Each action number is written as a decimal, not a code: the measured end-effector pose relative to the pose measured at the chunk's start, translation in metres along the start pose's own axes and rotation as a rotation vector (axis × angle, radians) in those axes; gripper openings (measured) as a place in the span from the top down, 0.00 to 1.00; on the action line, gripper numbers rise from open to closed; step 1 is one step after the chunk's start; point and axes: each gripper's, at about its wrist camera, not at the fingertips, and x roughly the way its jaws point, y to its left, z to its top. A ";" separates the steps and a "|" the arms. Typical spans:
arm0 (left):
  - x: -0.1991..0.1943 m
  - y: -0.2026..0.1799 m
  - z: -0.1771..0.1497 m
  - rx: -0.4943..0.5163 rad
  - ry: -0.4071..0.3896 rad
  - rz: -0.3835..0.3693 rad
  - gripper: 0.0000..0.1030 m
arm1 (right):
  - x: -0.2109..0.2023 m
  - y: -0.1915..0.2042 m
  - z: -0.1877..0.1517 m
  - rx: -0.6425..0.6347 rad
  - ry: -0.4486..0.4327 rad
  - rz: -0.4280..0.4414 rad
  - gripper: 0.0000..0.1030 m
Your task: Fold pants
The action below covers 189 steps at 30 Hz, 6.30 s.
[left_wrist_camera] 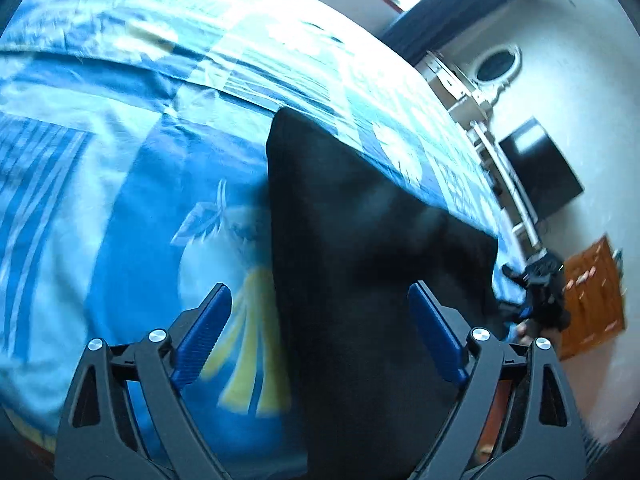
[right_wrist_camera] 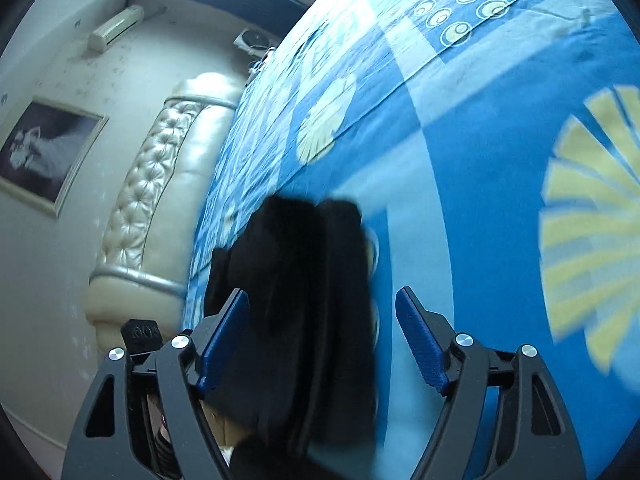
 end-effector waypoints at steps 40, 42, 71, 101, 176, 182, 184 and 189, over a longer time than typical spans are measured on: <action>0.112 -0.018 0.131 0.115 0.031 0.231 0.74 | 0.084 0.018 0.102 -0.079 -0.020 0.036 0.72; 0.113 -0.019 0.127 0.131 0.021 0.243 0.72 | 0.085 0.010 0.102 -0.049 -0.018 0.063 0.72; 0.069 -0.001 0.103 0.007 -0.013 0.144 0.24 | 0.045 -0.002 0.079 0.094 -0.045 0.150 0.43; 0.014 -0.040 -0.001 -0.096 0.026 0.099 0.66 | 0.010 0.034 -0.003 0.024 0.042 0.065 0.66; -0.053 -0.122 -0.131 0.203 -0.197 0.514 0.06 | -0.038 0.086 -0.139 -0.358 -0.201 -0.658 0.22; -0.049 -0.128 -0.134 0.235 -0.195 0.521 0.06 | -0.036 0.091 -0.143 -0.374 -0.218 -0.667 0.22; -0.047 -0.129 -0.134 0.240 -0.193 0.519 0.06 | -0.035 0.092 -0.144 -0.373 -0.214 -0.664 0.22; -0.044 -0.133 -0.134 0.263 -0.189 0.531 0.06 | -0.032 0.092 -0.145 -0.376 -0.209 -0.667 0.22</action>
